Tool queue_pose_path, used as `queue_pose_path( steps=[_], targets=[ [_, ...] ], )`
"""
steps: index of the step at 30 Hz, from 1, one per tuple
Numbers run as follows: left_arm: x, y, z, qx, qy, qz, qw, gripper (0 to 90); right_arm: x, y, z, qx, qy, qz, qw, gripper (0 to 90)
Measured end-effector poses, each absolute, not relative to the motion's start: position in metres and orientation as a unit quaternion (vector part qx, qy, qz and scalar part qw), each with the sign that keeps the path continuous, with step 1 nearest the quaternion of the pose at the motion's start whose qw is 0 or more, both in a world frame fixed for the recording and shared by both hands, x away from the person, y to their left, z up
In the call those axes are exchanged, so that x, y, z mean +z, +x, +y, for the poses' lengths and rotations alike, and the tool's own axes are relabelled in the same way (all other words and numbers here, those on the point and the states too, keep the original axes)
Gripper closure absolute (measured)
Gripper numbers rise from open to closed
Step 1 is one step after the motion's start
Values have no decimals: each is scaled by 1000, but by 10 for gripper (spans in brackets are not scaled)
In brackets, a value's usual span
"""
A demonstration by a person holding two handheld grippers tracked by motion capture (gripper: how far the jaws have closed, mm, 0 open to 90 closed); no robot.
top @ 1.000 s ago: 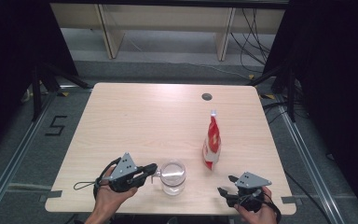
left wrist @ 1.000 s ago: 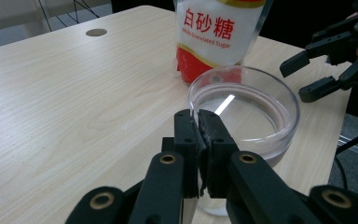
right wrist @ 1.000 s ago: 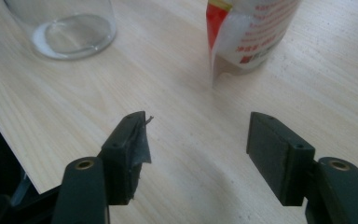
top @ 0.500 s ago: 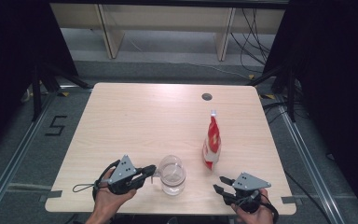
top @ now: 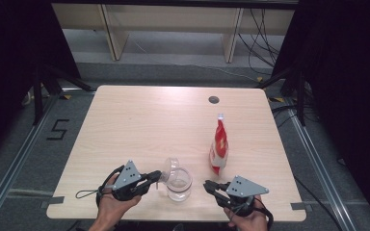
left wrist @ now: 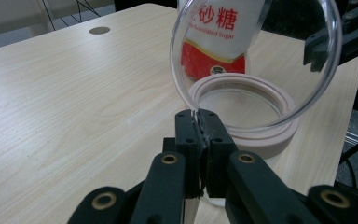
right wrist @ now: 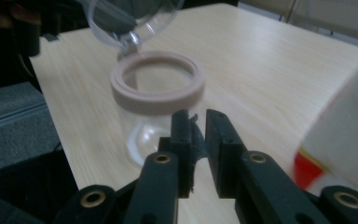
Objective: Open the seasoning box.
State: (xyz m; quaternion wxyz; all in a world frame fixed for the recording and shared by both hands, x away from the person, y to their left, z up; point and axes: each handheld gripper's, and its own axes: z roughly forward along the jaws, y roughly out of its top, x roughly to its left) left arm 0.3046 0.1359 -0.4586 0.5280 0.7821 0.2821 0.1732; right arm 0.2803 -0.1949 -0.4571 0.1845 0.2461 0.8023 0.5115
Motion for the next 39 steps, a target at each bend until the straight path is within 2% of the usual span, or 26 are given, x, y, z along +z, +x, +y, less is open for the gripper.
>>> queue_pose_path(
  steps=[7, 24, 26, 27, 32, 34, 39],
  targets=[
    [-458, 305, 136, 176, 784, 276, 528, 866, -451, 287, -169, 514, 214, 809, 189, 900],
    [-460, 306, 137, 173, 780, 284, 531, 841, -436, 294, -138, 530, 180, 809, 177, 900],
    [-459, 305, 139, 176, 778, 284, 532, 818, -433, 295, -137, 529, 162, 811, 189, 900],
    [-460, 305, 139, 174, 774, 282, 540, 797, -432, 294, -136, 527, 170, 814, 177, 900],
    [-461, 298, 142, 178, 769, 286, 543, 709, -429, 293, -133, 526, 169, 814, 179, 900],
    [-462, 296, 145, 173, 766, 289, 548, 635, -429, 293, -132, 528, 168, 813, 181, 900],
    [-472, 286, 159, 155, 772, 305, 535, 517, -427, 293, -130, 523, 161, 817, 182, 900]
  ],
)
